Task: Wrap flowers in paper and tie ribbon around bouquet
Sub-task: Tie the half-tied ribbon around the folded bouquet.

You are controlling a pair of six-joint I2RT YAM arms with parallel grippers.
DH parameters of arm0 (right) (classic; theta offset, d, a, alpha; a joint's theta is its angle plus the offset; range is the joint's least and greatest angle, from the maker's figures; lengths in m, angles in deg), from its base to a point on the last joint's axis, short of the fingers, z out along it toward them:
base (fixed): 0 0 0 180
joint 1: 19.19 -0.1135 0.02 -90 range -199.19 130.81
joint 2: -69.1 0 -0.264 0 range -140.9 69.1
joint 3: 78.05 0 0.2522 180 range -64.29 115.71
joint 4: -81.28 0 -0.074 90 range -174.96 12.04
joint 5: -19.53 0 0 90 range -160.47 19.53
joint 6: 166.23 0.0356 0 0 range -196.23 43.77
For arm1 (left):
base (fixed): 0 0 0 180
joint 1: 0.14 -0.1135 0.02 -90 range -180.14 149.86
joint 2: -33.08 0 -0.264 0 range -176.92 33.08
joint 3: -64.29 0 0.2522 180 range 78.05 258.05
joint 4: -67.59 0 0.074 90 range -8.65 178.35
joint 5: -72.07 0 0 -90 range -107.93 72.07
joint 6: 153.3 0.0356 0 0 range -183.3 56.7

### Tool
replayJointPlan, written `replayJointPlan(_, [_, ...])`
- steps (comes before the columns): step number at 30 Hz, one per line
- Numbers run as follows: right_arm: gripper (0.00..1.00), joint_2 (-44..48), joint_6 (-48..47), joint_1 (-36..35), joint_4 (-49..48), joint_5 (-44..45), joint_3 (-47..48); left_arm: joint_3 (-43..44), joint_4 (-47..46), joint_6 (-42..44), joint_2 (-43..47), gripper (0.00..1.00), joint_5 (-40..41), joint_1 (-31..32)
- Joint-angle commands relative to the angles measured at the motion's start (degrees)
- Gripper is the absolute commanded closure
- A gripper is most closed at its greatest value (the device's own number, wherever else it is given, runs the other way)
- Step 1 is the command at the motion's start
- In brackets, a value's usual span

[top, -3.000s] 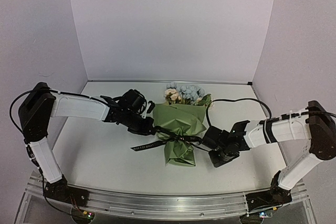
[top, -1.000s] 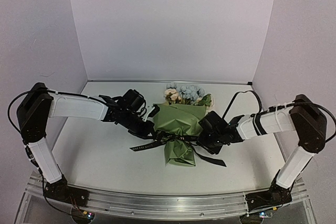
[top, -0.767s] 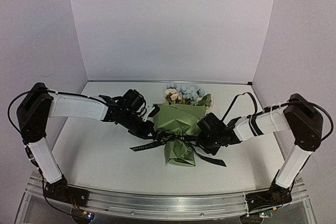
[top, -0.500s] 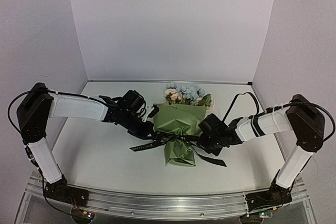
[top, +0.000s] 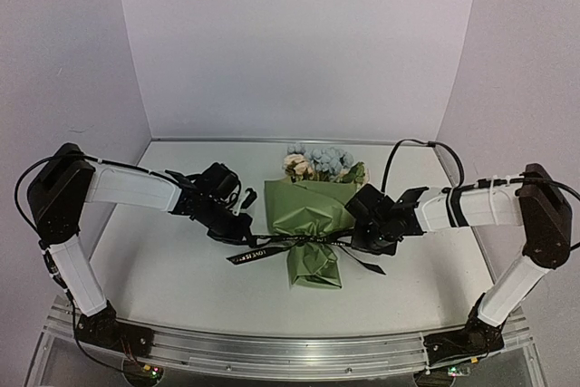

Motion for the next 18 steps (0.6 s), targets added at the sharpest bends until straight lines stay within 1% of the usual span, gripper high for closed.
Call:
replayJointPlan(1, [1.00,-1.5,-9.2,0.2,10.2,5.7,5.4,-0.6,-0.6,-1.8,1.6,1.00,1.5,-1.5])
replayJointPlan(4, [1.00,-3.8,-14.7,-0.3,14.8,8.5,8.7,-0.6,-0.5,-2.4,1.2,1.00,1.5,-1.8])
replayJointPlan(9, [1.00,-8.5,-21.5,-3.3,23.1,16.1,12.9,-1.1,-0.6,-3.9,0.8,1.00,1.9,-3.0])
replayJointPlan(13, [1.00,-11.8,-23.7,-4.2,26.4,19.0,14.4,-1.8,-0.3,-5.3,0.7,1.00,2.7,-4.2])
replayJointPlan(18, [1.00,-12.0,-24.7,-4.3,28.2,20.7,14.0,-4.2,-0.6,-8.3,0.8,1.00,2.9,-7.6])
